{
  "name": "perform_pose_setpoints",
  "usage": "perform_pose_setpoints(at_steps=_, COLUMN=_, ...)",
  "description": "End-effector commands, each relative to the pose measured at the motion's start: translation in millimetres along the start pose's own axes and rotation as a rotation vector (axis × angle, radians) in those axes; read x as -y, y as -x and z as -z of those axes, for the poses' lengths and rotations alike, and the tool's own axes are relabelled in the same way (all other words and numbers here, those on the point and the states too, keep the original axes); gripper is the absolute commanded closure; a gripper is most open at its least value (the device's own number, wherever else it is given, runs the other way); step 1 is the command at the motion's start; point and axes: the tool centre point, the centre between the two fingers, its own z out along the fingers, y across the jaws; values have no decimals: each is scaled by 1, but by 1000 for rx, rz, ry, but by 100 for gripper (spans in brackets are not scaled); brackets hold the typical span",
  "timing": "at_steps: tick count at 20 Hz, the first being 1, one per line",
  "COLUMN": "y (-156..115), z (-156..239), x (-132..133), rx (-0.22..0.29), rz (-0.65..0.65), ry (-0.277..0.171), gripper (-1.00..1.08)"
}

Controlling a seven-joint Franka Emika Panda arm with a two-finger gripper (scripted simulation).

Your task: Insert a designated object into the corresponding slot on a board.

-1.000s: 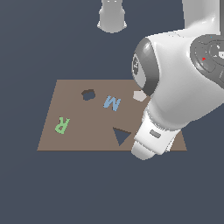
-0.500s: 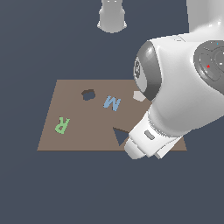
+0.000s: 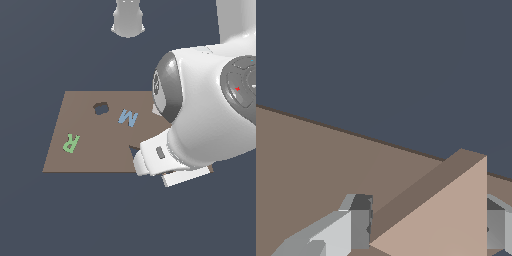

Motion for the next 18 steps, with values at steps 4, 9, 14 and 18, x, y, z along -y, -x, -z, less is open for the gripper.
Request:
perform_pose_setpoints(at_steps=4, y=-6, z=1, x=-10, rx=-1, rz=-231, ry=0, gripper=108)
perform_pose_setpoints(at_steps=9, y=-10, z=2, x=-19, rx=-1, rz=-438, ry=0, gripper=108)
perform_pose_setpoints(at_steps=14, y=-11, z=3, x=-29, rx=0, rz=-646, ry=0, gripper=108)
perform_pose_setpoints(at_steps=18, y=-10, z=3, x=-38, rx=0, rz=-812, ry=0, gripper=108)
